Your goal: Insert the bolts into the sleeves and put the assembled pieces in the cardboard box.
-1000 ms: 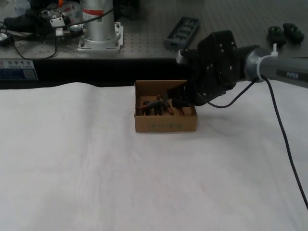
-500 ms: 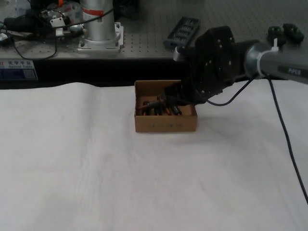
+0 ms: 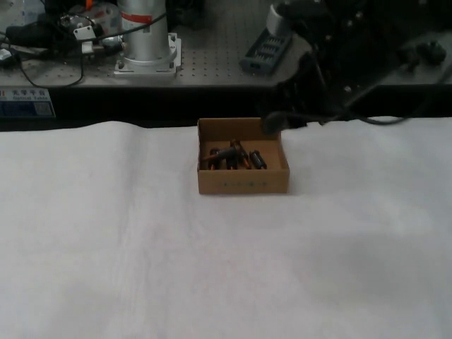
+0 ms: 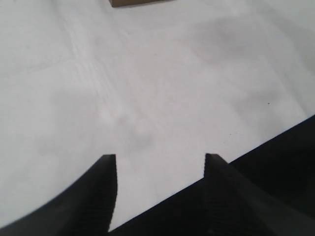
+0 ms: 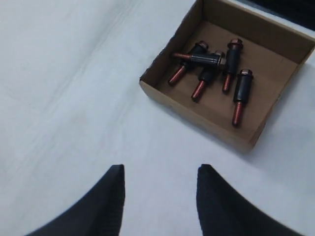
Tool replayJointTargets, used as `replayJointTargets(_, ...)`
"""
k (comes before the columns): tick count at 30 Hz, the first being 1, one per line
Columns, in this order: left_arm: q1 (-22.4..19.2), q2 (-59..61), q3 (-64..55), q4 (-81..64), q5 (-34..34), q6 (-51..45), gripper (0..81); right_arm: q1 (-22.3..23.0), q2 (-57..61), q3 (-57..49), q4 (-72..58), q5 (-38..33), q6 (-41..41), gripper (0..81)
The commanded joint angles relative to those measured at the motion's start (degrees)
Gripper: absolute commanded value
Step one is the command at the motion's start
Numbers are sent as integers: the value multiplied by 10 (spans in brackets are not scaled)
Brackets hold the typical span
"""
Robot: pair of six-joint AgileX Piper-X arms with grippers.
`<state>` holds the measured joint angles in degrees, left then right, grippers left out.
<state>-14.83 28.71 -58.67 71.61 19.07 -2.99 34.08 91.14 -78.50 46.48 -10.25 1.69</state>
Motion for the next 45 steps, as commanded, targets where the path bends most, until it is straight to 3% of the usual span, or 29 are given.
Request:
replayJointTargets(1,1,-6,20,-36,-2,-14,389,3,-33,21,-10,4,10,349)
replayJointTargets(13,1,-94,250,-250,47,-157,389,129,-436,358,-136,169,147,349)
replayJointTargets(21,1,-146,405,-398,68,-271,389,177,-606,507,-143,258,247,349)
replayJointTargets(30,1,-146,495,-434,87,-288,389,181,-650,625,-152,277,305,349)
replayJointTargets(45,1,-146,587,-431,114,-284,389,181,-650,761,-278,264,393,349)
